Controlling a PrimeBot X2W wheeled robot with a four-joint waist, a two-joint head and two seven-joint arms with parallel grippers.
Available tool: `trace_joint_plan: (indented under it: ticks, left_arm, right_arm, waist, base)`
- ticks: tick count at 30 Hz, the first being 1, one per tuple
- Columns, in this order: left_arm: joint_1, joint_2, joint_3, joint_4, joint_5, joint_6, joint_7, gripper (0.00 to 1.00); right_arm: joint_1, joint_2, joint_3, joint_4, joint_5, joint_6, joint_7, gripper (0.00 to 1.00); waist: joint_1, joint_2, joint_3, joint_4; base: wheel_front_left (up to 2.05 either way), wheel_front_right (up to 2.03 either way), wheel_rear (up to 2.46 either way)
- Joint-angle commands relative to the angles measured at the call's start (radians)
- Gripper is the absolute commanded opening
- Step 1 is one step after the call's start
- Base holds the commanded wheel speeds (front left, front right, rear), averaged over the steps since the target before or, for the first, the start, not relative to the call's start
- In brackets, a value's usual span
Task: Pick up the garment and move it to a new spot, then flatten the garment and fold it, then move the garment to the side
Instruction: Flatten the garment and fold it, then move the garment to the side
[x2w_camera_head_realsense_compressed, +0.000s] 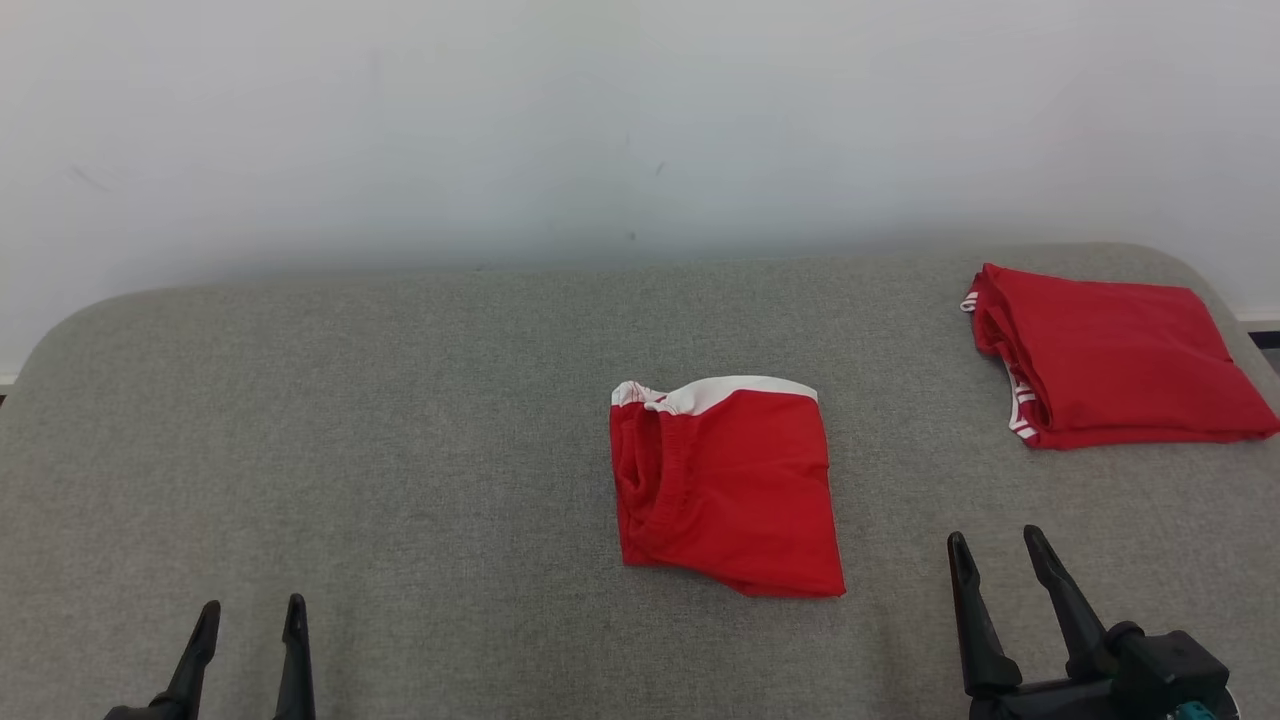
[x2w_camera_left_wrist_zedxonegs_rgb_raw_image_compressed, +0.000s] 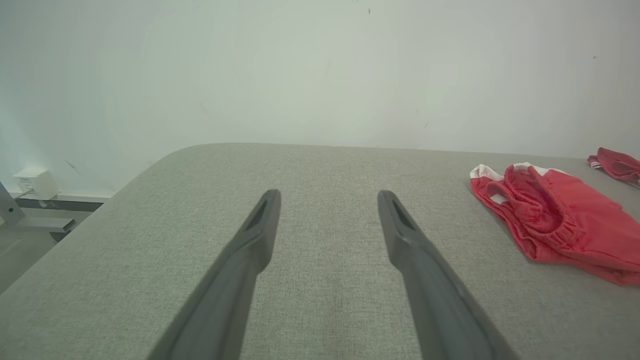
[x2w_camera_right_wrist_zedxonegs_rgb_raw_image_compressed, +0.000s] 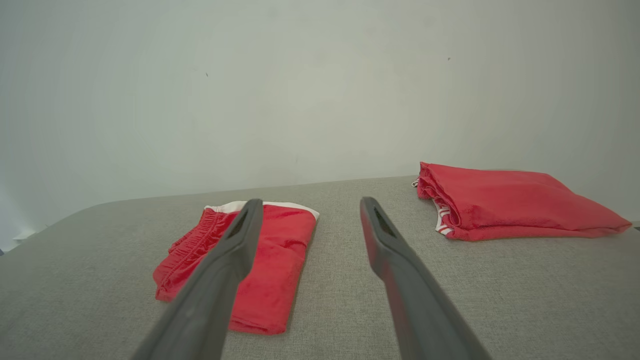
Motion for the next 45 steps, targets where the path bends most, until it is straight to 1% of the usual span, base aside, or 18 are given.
trace_joint_plan:
  ticks: [1,11,29,34,38,45]
  left_arm:
    - [0.010,0.004,0.004,-0.006,-0.004,0.000,0.000,1.00]
    - [0.008,0.003,0.010,-0.015,0.002,0.004,0.000,1.00]
    - [0.012,-0.004,0.016,-0.012,0.007,0.007,0.000,1.00]
    - [-0.008,-0.007,0.013,-0.007,0.008,0.005,0.000,1.00]
    - [-0.026,-0.017,0.003,-0.009,0.010,0.004,0.000,1.00]
    - [-0.062,-0.031,-0.008,0.000,0.011,-0.003,0.000,1.00]
  right_arm:
    - [0.011,0.006,-0.005,-0.006,-0.008,0.000,0.005,1.00]
    - [0.020,0.020,-0.017,-0.024,-0.028,0.000,0.028,1.00]
    - [0.017,0.020,-0.013,0.003,-0.029,0.000,0.023,1.00]
    - [-0.042,-0.004,0.007,0.025,-0.029,0.000,0.026,1.00]
    - [-0.131,-0.025,0.026,0.061,-0.033,0.000,0.046,1.00]
    - [-0.306,-0.053,0.047,0.185,-0.048,0.000,0.100,1.00]
  waist:
    - [0.0001,0.0000,0.001,0.003]
    - [0.0001,0.0000,0.006,0.016]
    - [0.0001,0.0000,0.007,0.018]
    - [0.0001,0.0000,0.022,0.031]
    - [0.0001,0.0000,0.050,0.047]
    - [0.0001,0.0000,0.103,0.086]
  base:
    - [0.00,0.00,0.00]
    - [0.00,0.00,0.00]
    - [0.00,0.00,0.00]
    - [0.00,0.00,0.00]
    - [0.00,0.00,0.00]
    - [0.00,0.00,0.00]
